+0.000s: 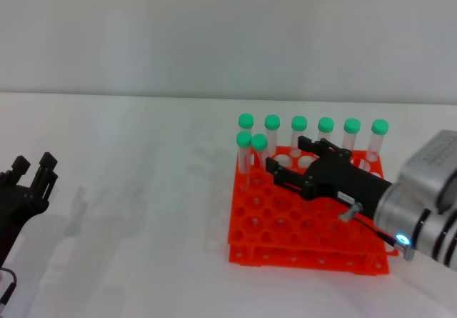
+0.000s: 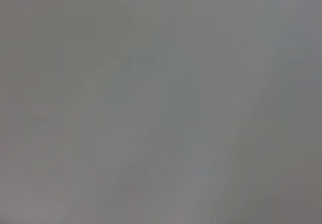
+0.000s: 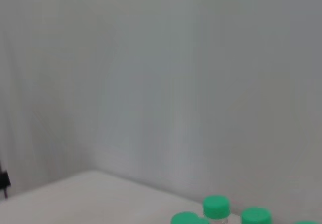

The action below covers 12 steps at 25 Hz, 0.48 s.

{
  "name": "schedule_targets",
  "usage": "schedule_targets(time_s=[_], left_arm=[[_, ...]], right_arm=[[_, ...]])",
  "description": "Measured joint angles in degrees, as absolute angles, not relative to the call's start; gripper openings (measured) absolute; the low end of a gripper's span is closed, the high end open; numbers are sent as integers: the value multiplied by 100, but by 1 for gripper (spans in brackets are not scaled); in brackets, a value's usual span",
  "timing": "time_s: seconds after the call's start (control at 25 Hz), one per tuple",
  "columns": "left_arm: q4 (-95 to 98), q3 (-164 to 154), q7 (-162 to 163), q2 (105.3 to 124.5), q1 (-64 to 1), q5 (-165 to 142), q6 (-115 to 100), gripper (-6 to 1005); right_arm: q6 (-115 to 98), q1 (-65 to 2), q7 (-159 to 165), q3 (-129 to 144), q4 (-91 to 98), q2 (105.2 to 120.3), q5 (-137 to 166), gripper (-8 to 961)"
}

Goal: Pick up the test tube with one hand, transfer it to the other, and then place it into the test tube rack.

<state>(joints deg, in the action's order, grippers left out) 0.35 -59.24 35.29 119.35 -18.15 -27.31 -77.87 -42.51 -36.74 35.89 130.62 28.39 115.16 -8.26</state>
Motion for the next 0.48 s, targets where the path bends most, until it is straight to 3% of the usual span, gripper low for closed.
schedule_targets(time_s=[0.16, 0.48], left_arm=[[35, -5923, 3496, 11936, -1851, -2581, -7778, 523], [35, -5923, 3313, 11948, -1961, -2515, -7776, 530]], right_arm=[[-5103, -3330, 3649, 12860, 2733, 11486, -802, 807], [-5787, -2402, 2220, 10924, 2338, 11576, -859, 808]])
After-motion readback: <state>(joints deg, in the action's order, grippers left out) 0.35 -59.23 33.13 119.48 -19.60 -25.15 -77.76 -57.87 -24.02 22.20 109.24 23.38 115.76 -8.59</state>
